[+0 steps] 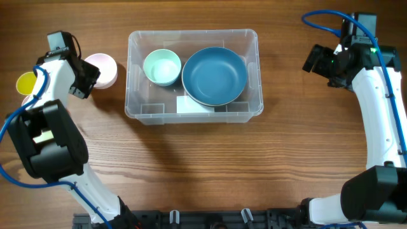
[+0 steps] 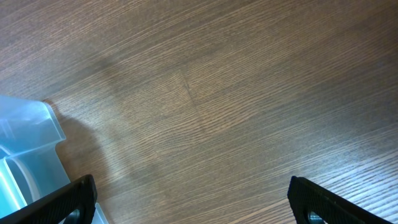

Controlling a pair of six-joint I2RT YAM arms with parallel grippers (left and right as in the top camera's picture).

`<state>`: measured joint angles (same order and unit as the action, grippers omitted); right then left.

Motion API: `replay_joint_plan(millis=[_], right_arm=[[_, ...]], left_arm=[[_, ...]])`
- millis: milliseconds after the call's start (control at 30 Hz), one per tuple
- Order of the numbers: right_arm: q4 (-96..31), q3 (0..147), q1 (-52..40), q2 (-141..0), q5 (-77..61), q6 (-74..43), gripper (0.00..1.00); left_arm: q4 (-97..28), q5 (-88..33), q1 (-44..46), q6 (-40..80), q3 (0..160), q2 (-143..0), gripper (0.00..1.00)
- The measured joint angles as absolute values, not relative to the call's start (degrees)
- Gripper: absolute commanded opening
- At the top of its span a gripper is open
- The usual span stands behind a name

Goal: Pack container
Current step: 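Return left gripper to the white bowl and grasp its rim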

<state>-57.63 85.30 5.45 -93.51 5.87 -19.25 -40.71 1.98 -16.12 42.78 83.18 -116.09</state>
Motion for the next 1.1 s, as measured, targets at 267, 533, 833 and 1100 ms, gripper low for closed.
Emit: replay_joint_plan(millis=[267,533,833,1100], right_arm=[[-57.63,85.30,5.45,-93.51,5.87,-19.25,1.00],[-57.63,85.30,5.45,-93.51,5.87,-19.25,1.00],[-57.63,85.30,5.45,-93.51,5.87,-19.25,0.99],[-57.63,85.30,5.45,-93.51,5.87,-19.25,1.00]], left_arm=[[-40.42,1.98,-16.12,42.78,83.18,-116.38,0.45],[-40.40,1.98,-16.12,42.74,83.18,-116.38,0.34],[-40.40,2.02,-16.12,42.72,83.18,-116.38,0.42],[-40.01,2.02,-16.12,42.74,83.18,-116.44,0.42]])
